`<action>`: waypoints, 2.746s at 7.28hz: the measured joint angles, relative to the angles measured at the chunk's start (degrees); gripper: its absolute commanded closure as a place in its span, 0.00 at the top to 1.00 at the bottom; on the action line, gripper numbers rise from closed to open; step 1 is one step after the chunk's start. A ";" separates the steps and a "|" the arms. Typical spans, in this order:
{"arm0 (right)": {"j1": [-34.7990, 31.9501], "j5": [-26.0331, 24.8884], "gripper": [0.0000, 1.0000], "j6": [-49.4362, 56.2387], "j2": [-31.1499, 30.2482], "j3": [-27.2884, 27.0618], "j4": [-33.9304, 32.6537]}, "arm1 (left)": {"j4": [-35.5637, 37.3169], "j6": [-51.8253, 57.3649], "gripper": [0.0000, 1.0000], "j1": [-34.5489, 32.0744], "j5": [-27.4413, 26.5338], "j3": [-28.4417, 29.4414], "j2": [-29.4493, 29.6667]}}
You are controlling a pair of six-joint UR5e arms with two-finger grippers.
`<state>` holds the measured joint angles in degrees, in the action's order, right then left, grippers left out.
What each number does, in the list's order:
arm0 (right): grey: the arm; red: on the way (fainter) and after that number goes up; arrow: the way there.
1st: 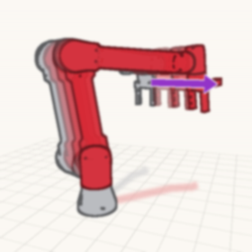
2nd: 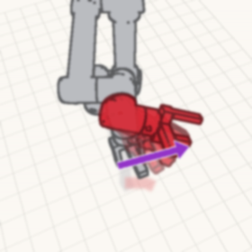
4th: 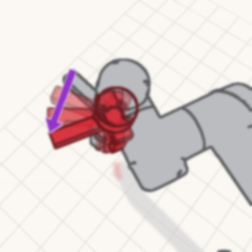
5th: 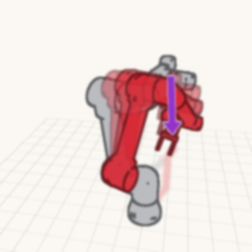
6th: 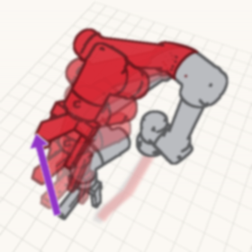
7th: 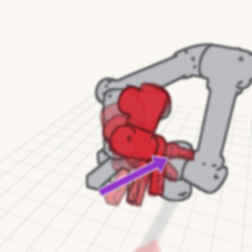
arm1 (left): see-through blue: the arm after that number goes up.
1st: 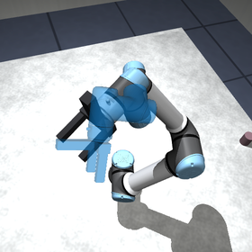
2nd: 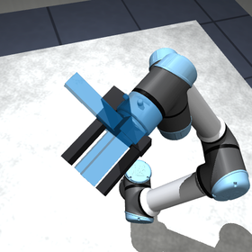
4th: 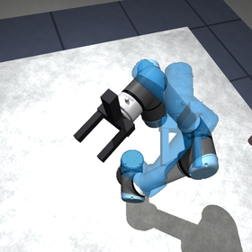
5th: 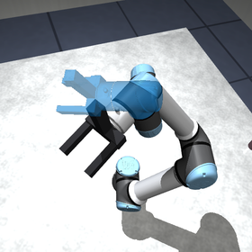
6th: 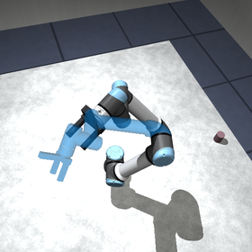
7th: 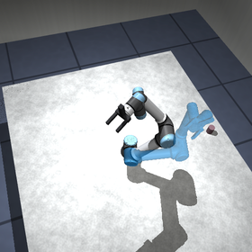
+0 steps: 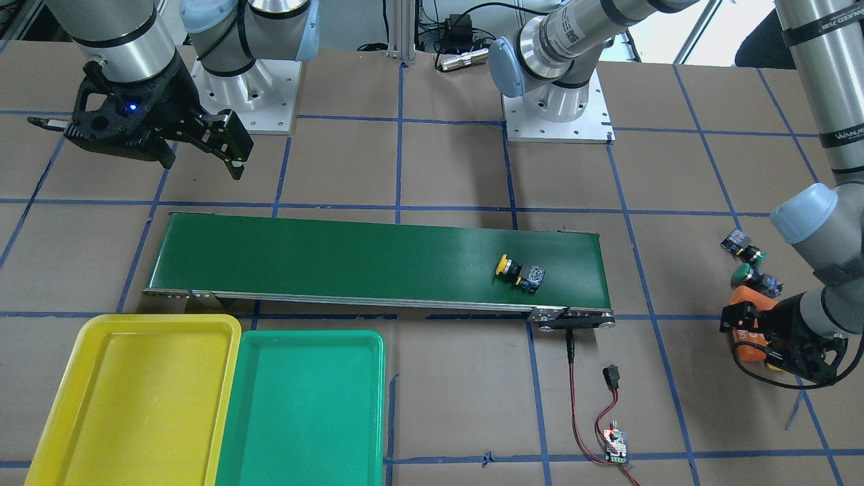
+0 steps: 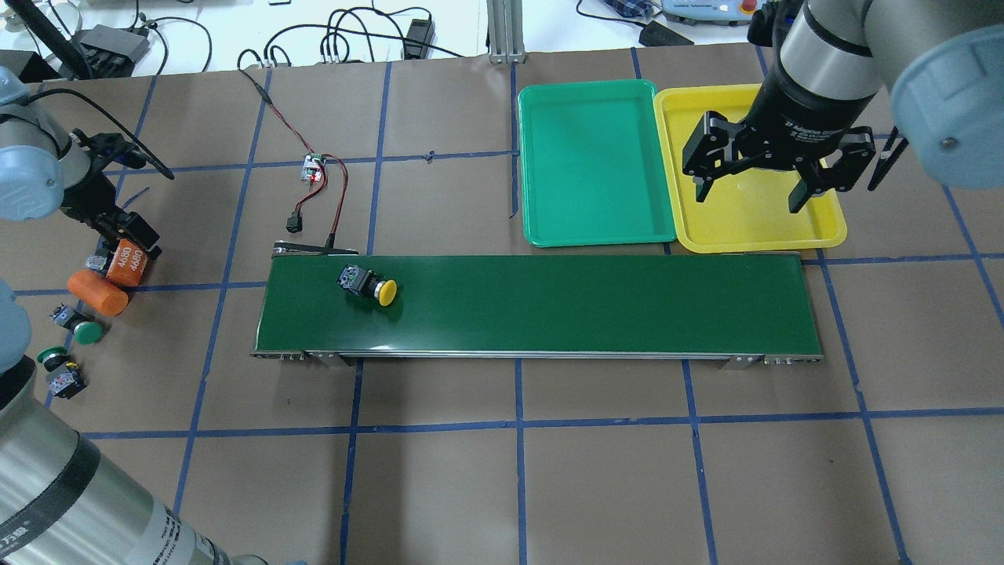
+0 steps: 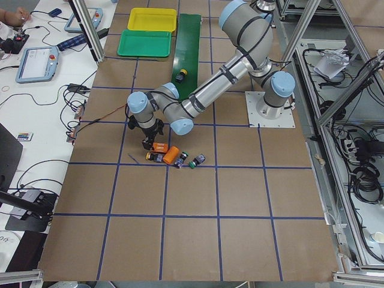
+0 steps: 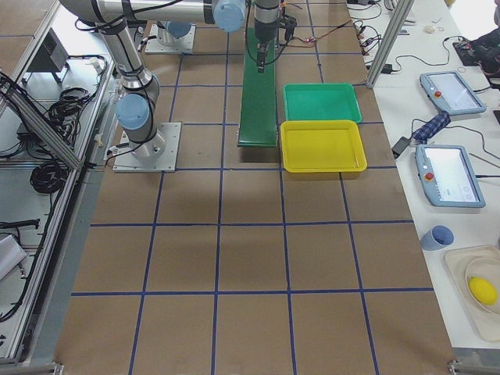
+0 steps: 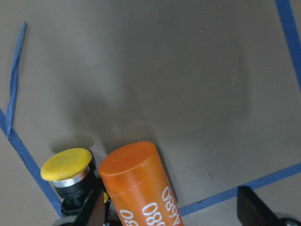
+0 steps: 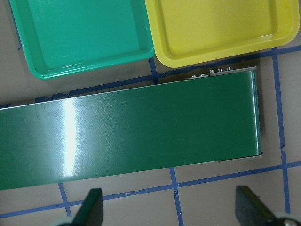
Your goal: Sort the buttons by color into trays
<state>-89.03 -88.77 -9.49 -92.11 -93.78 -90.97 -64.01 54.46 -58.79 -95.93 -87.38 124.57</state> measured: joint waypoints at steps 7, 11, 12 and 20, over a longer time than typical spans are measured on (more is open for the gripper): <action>0.04 0.00 1.00 0.08 0.00 0.00 0.02 | -0.64 -12.34 0.00 1.03 0.09 -1.54 0.45; 0.07 0.00 1.00 0.09 0.00 0.00 0.04 | -9.24 -11.04 0.00 -3.45 3.90 -2.36 -6.77; 0.06 0.00 1.00 0.09 0.00 0.00 0.02 | -10.71 -9.24 0.00 -6.40 4.46 -4.30 -10.38; 0.09 0.00 1.00 0.01 0.00 0.00 0.06 | -0.32 12.35 0.00 -27.33 5.00 -23.97 -26.49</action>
<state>-88.95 -88.77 -9.48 -92.11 -93.78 -90.90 -64.33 66.81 -86.12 -90.93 -111.34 98.07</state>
